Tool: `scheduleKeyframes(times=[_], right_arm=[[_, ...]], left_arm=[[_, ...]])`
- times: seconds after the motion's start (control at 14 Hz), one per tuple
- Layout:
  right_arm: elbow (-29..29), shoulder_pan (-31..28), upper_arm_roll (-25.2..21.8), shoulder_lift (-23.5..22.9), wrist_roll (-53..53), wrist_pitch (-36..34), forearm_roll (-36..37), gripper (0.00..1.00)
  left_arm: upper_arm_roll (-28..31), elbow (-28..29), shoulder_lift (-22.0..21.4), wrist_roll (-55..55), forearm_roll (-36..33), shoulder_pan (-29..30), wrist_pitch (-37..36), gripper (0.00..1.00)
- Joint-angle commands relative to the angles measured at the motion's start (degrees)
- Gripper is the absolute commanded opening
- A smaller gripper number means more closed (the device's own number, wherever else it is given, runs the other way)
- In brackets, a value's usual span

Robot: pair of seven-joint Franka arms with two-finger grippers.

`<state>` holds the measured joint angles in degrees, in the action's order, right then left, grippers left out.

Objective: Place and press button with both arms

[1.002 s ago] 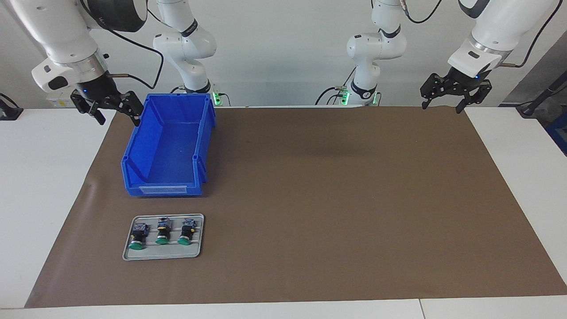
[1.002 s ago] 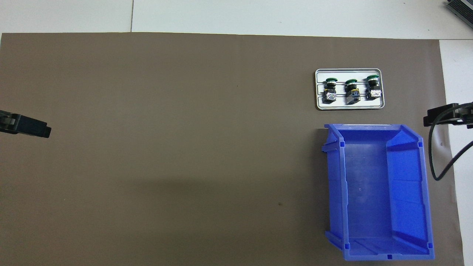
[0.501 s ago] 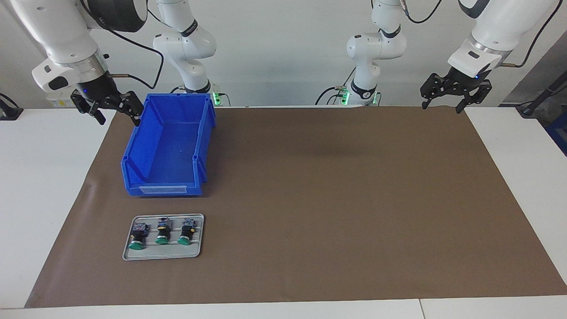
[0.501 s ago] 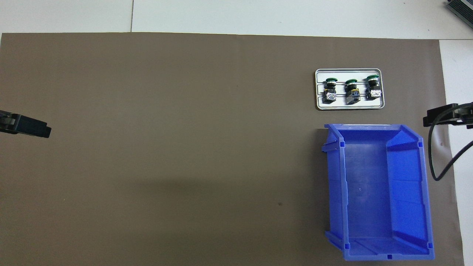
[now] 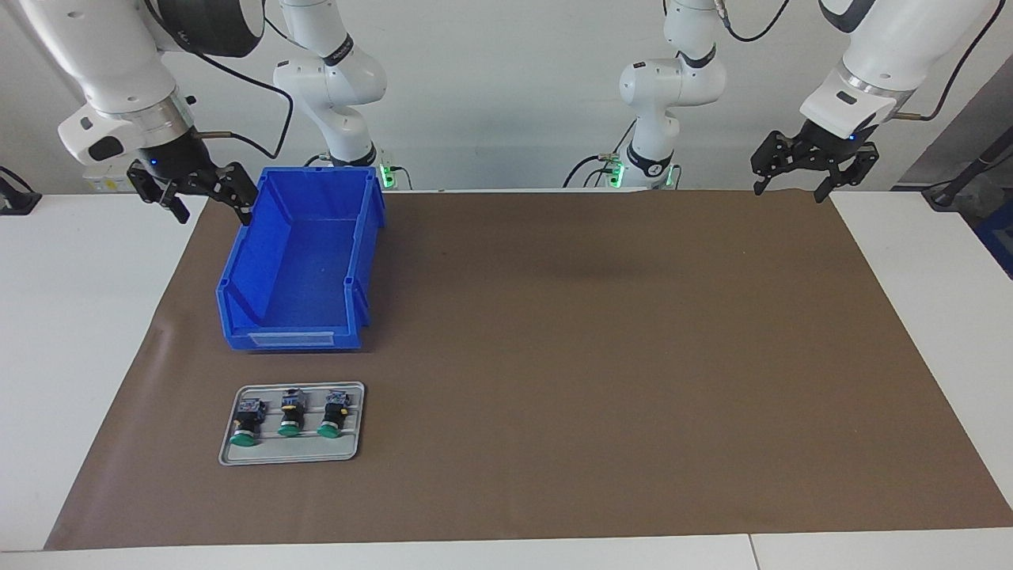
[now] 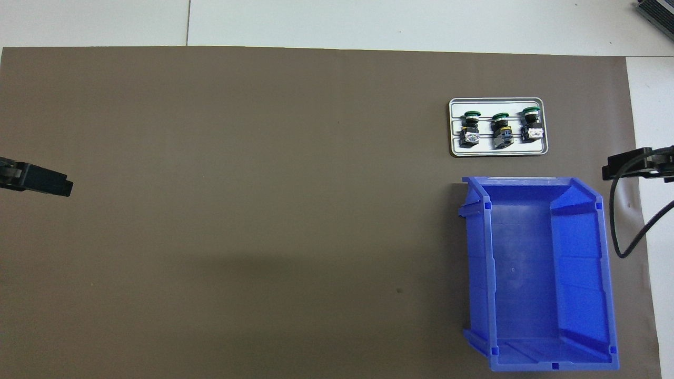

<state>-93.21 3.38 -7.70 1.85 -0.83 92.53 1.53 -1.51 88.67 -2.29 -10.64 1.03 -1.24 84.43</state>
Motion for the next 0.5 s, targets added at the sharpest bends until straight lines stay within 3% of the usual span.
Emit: scheduleKeyframes(times=[0.0,0.21,0.43], right_arm=[[-1.27,-0.83,0.15,0.7,-1.45,2.48,-0.21,1.0],[-1.01,-0.13,0.23,-1.49,-1.36,4.76,-0.21,1.0],[1.62,-0.48,0.23,-7.36,-1.45,8.87,-1.34,1.0]], left_arm=[[-0.33,1.59,-1.4,0.53,-0.68,0.27,0.64,1.0],[-0.33,1.59,-1.31,0.62,-0.68,0.27,0.73,1.0],[-0.33,1.59,-1.4,0.62,-0.68,0.27,0.73,1.0]])
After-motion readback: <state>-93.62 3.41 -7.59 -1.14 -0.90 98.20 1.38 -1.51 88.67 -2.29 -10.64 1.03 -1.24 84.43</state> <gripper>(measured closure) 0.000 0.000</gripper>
